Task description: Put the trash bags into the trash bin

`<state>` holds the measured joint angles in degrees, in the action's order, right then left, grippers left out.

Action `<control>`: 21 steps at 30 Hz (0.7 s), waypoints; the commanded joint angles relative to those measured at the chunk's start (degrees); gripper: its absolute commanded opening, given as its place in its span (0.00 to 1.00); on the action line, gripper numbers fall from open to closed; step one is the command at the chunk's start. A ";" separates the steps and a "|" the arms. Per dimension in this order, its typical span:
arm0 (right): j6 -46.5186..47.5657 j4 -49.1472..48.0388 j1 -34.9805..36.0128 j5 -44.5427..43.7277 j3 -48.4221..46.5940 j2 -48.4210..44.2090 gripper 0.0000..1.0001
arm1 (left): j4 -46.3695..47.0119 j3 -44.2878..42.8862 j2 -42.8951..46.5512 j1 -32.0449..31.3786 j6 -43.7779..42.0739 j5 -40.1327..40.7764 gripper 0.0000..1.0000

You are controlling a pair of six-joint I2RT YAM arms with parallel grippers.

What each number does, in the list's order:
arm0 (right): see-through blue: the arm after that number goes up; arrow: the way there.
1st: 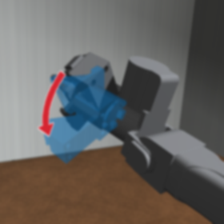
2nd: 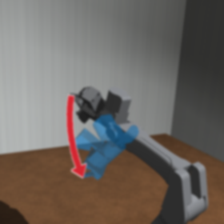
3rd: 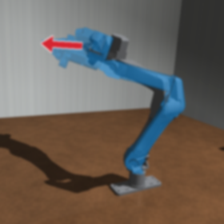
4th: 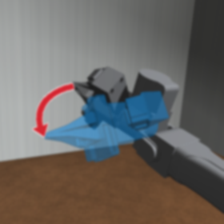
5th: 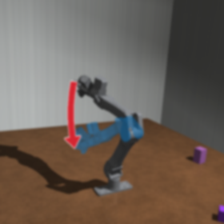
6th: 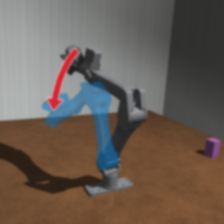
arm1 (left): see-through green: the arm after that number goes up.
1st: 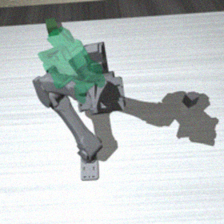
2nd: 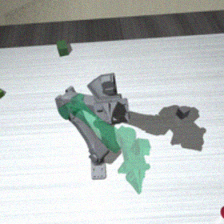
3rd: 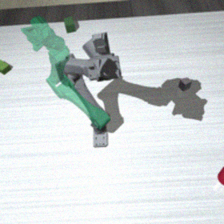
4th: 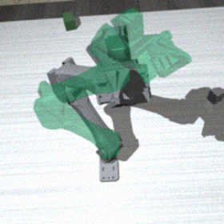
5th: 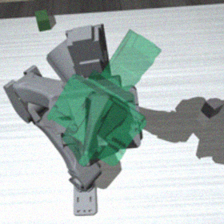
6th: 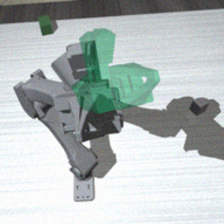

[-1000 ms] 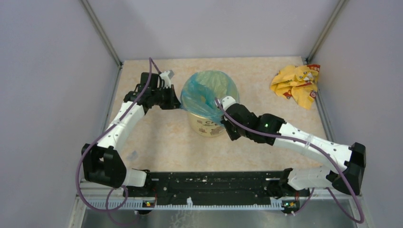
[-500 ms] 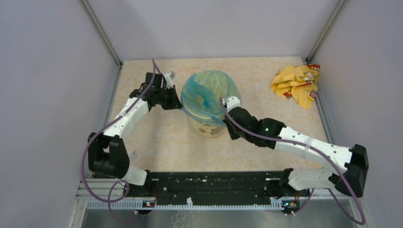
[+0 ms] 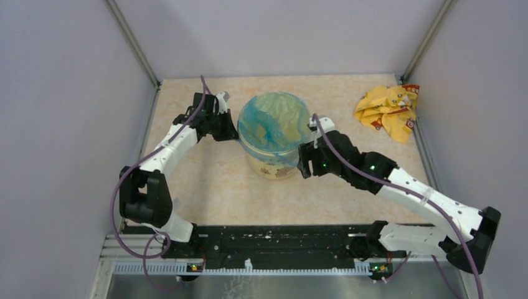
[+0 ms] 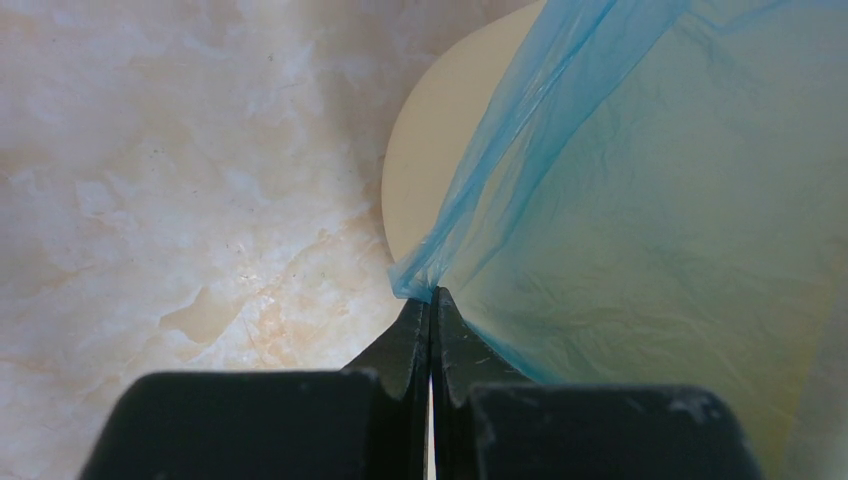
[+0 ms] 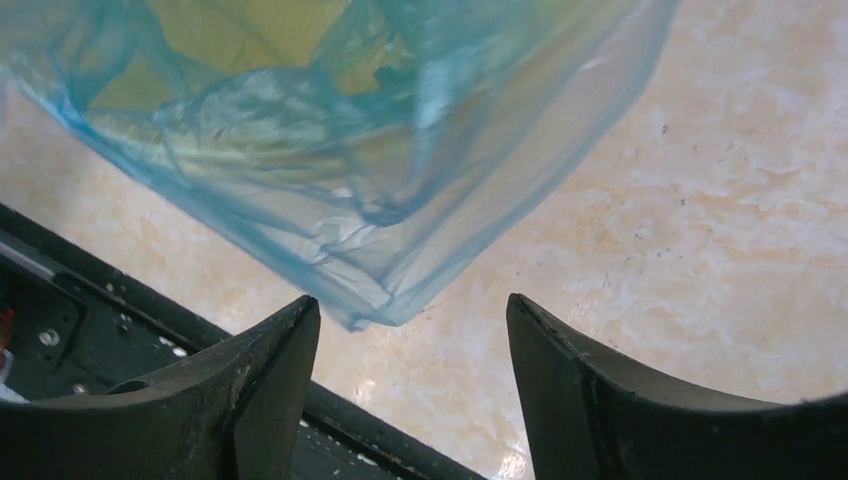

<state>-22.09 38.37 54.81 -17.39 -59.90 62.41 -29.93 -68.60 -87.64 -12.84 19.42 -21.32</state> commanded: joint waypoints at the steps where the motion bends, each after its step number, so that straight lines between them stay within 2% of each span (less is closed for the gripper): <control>1: -2.07 -1.44 -8.01 10.45 -3.69 -5.19 0.69 | 2.50 -3.29 -1.26 -0.33 0.25 0.45 0.00; 5: -4.44 -5.37 -18.03 21.91 -3.36 -5.92 0.70 | 2.59 -4.03 -1.86 -0.34 0.20 0.19 0.00; 10: -9.86 -11.90 -27.77 29.65 -1.10 -5.20 0.69 | 2.21 -4.49 -2.11 -0.34 -0.08 0.30 0.00; 16: -19.73 -32.62 -39.48 44.81 8.88 -3.97 0.63 | 2.01 -4.68 -2.44 -0.34 -0.21 -0.26 0.00; 21: -27.86 -47.14 -42.31 50.11 17.82 -2.06 0.61 | 1.85 -4.70 -2.49 -0.34 -0.34 -0.41 0.00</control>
<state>-41.91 7.22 13.67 24.58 -46.22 59.07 -29.67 -71.16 -89.54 -12.91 19.42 -21.37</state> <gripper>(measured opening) 0.611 0.006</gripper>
